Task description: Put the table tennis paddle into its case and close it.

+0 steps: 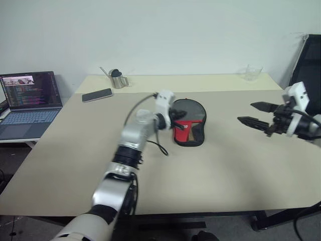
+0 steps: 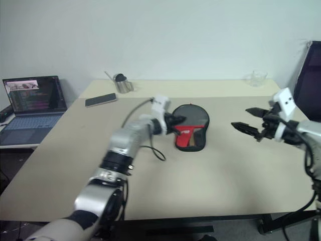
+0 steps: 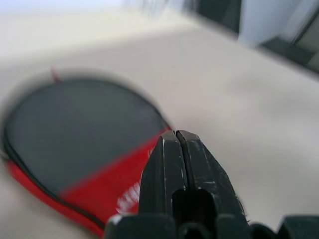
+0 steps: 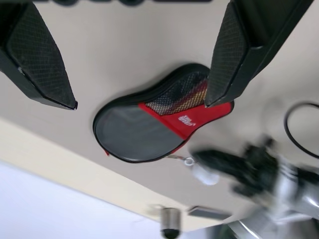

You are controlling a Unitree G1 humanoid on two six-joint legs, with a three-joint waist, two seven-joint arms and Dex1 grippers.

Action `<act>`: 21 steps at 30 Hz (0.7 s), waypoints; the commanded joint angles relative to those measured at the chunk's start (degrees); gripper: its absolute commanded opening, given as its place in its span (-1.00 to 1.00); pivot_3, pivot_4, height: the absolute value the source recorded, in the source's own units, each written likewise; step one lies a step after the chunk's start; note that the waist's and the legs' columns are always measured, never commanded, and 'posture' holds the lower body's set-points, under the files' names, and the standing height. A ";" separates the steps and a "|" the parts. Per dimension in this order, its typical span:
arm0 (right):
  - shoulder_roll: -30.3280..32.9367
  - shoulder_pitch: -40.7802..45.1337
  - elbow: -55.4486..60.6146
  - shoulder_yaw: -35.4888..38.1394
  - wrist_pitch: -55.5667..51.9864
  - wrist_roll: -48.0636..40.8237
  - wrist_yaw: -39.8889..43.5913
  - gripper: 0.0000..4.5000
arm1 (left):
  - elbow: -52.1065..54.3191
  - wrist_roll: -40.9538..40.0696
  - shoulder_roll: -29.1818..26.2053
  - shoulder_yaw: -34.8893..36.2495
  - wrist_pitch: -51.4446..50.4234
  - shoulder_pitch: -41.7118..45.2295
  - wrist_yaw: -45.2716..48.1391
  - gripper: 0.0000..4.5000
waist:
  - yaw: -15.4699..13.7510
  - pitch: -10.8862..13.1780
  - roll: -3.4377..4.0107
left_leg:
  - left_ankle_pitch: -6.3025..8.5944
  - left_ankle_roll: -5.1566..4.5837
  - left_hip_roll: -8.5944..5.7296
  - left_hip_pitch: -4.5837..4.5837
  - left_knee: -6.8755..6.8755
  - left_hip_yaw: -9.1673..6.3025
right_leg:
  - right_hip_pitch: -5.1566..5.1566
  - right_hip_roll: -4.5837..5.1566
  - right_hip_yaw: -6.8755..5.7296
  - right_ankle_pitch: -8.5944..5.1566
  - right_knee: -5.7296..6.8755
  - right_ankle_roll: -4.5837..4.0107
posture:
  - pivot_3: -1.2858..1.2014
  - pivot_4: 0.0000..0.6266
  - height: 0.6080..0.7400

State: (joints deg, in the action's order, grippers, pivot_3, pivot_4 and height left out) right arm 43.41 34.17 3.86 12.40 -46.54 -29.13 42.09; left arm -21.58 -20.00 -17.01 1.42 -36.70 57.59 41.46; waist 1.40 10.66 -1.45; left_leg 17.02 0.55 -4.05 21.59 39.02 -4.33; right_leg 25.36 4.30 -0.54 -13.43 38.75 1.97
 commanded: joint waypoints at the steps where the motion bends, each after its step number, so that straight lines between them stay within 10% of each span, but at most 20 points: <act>1: -7.20 3.95 -1.59 1.45 -6.71 0.36 -12.17 1.00 | 7.07 -4.07 -6.69 2.00 -2.71 -1.40 7.84 -0.47 | 0.03 -0.02 0.02 | 0.00 0.00 0.00 -0.03 0.01 0.00 | -0.02 0.00 0.00 0.00 0.00 -0.01 | 0.03 -0.52 1.00; 10: -25.21 7.27 -7.75 12.01 -21.82 -4.51 -29.00 1.00 | 22.63 -10.86 -24.94 6.89 -4.23 -18.42 20.87 0.94 | -0.03 -0.02 0.05 | -0.01 0.00 -0.06 0.19 -0.03 -0.19 | 0.10 -0.02 -0.07 0.01 -0.16 -0.03 | 0.03 -0.52 1.00; 21: -35.32 7.83 -11.85 17.18 -26.12 -8.06 -35.79 1.00 | 29.91 -11.06 -29.17 9.68 -4.02 -27.49 16.22 0.99 | 0.44 -0.04 0.08 | 0.01 -0.05 -0.05 0.04 -0.05 -0.16 | 0.03 -0.05 -0.01 0.02 0.00 -0.04 | 0.03 -0.52 1.00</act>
State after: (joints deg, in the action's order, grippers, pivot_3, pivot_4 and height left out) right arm 8.49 40.68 -8.77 29.29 -73.04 -36.03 6.95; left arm 5.11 -30.28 -45.00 9.15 -41.16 29.95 58.18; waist 1.84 10.62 -1.36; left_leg 17.03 0.49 -4.09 21.62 38.97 -4.49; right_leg 25.38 4.24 -0.55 -13.41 38.76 1.94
